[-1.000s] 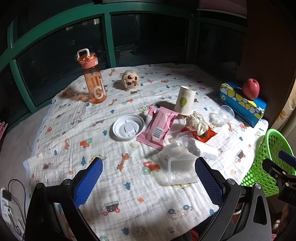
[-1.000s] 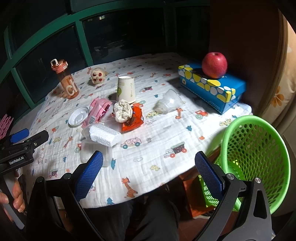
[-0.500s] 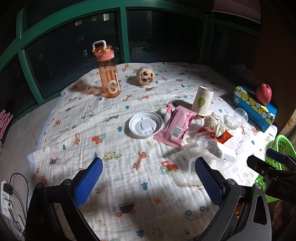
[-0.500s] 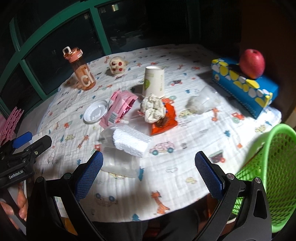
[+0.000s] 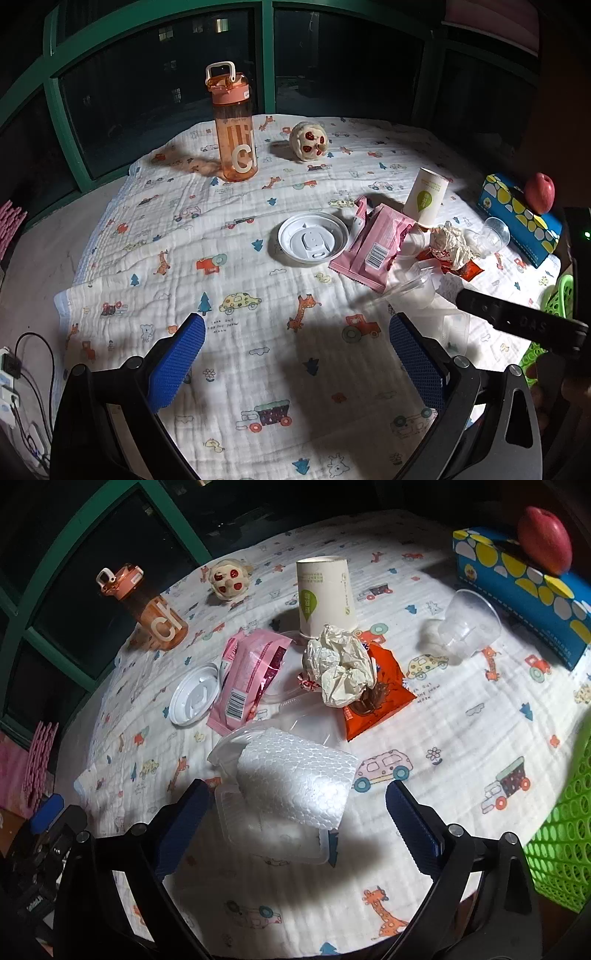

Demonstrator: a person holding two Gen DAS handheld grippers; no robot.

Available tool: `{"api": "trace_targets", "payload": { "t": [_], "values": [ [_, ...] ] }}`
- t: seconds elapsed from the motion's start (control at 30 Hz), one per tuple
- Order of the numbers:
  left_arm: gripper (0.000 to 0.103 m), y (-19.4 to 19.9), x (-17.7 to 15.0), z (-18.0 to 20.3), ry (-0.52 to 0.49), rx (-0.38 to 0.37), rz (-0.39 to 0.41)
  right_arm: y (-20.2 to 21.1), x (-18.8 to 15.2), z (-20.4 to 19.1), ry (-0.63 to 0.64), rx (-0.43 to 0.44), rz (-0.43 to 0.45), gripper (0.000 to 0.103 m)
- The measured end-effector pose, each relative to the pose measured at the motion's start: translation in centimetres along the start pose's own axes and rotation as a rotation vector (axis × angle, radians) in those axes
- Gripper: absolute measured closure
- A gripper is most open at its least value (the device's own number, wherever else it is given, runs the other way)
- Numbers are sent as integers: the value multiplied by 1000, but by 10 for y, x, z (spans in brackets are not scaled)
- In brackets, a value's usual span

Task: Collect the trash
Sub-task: 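Reach the right gripper to the white foam block and grasp it, then carry foam block to basket with right gripper while left grasps a clear plastic piece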

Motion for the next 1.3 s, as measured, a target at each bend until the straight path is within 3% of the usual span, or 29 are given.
{"api": "trace_targets", "payload": {
  "t": [0.27,0.77,0.97,1.3],
  "values": [
    [6,-7,2,4,-25,-21,-9,-17,7,12,-61,30,-48,32],
    [8,-37,26,83,-258,-169,-28,48,-24,46,-35,-5,74,32],
    [23,-62,37,111,-344,-213,-58,69,-42,69,-46,-43,109,32],
    [44,-99,48,129,-369,-312,-142,94,-69,106,-99,-101,152,32]
  ]
}}
Point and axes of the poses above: each gripper's, at about its wrist camera, not at the fingertips, and y roughly against the way its jaws point, z to its right, x to its top, the point moved 5 cm from there along -y, roughly the way its jaws point, and after that the axes turned 12 degrees about -z, right-handed, at the moved point
